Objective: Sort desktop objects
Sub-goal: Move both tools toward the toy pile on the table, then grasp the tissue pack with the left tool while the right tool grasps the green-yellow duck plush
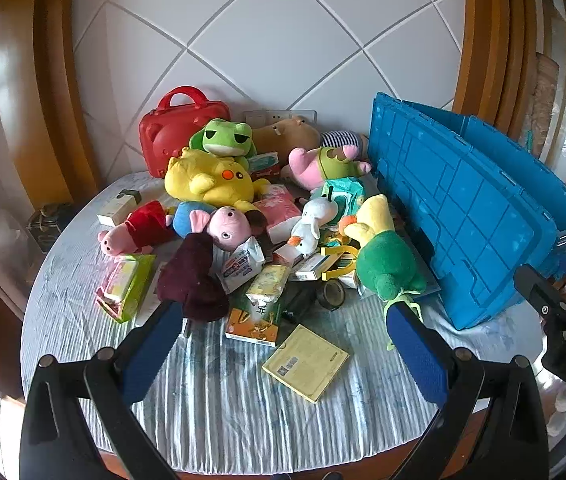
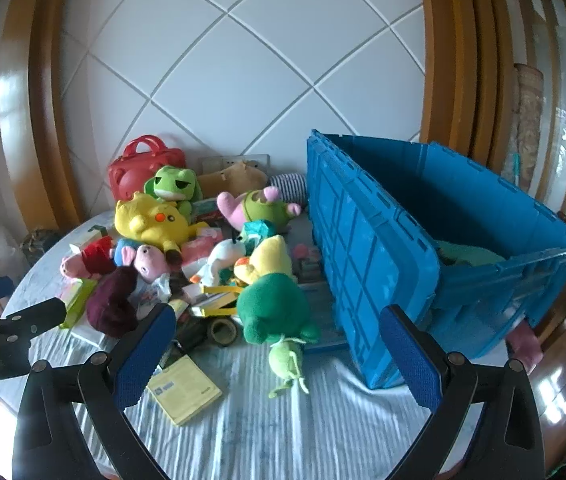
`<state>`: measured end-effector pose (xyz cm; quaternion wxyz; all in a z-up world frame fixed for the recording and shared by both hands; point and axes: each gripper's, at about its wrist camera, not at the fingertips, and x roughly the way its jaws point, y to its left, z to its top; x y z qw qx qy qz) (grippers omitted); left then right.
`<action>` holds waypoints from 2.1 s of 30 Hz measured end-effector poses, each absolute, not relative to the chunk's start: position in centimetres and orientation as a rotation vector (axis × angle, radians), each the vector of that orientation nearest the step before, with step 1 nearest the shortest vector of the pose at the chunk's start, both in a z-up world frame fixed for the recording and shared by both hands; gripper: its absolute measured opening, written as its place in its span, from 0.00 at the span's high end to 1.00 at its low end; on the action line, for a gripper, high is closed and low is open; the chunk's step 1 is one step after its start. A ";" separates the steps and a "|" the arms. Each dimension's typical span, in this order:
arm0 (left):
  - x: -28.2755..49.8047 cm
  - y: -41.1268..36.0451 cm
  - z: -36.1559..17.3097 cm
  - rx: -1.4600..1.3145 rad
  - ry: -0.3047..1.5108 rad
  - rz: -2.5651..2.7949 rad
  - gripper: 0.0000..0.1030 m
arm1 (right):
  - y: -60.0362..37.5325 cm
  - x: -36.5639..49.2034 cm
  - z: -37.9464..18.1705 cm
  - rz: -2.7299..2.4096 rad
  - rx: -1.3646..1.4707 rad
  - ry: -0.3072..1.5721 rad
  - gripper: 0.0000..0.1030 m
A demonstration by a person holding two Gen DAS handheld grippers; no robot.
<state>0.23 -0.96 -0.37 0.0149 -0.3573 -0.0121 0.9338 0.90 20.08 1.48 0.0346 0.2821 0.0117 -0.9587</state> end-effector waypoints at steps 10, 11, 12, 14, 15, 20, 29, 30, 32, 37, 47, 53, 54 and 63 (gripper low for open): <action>-0.1 -1.8 -1.0 -1.135 -0.074 2.934 0.00 | 19.6 0.3 0.6 -2.906 0.897 0.046 0.00; -0.1 -2.0 -1.1 -1.132 -0.085 2.942 0.00 | 19.6 0.1 0.5 -2.901 0.912 0.042 0.00; -0.1 -2.0 -1.2 -1.131 -0.088 2.951 0.00 | 19.5 -0.1 0.3 -2.895 0.925 0.038 0.00; -0.3 -2.1 -1.4 -1.154 -0.088 2.954 0.00 | 19.6 -0.3 -0.1 -2.881 0.946 0.030 0.00; -0.4 -2.1 -1.5 -1.170 -0.087 2.951 0.00 | 19.6 -0.4 -0.2 -2.878 0.949 0.029 0.00; -0.9 -2.2 -2.2 -1.253 -0.081 2.939 0.00 | 19.2 -1.0 -0.5 -2.858 0.953 0.043 0.00; -1.2 -2.6 -3.2 -1.297 -0.142 2.906 0.00 | 18.8 -1.9 -1.5 -2.793 0.985 0.064 0.00; -1.3 -2.7 -3.3 -1.304 -0.142 2.903 0.00 | 18.8 -2.1 -1.6 -2.786 0.988 0.063 0.00; -1.5 -2.8 -3.7 -1.321 -0.143 2.898 0.00 | 18.9 -2.4 -1.9 -2.771 0.995 0.067 0.00; -2.5 -3.8 -5.4 -1.408 -0.119 2.907 0.00 | 18.5 -3.9 -3.4 -2.693 1.045 0.096 0.00; -6.3 -7.9 -12.8 -1.631 -0.095 2.803 0.00 | 16.1 -7.5 -9.6 -2.582 1.253 0.070 0.00; -10.3 -9.8 -16.5 -1.724 -0.062 2.647 0.01 | 15.1 -10.1 -11.8 -2.644 1.359 -0.005 0.00; -11.0 -10.0 -17.0 -1.731 -0.057 2.622 0.01 | 15.0 -10.5 -12.1 -2.654 1.376 -0.018 0.00; -17.2 -9.2 -18.9 -1.710 0.031 2.517 0.01 | 15.4 -13.9 -13.8 -2.745 1.478 -0.067 0.00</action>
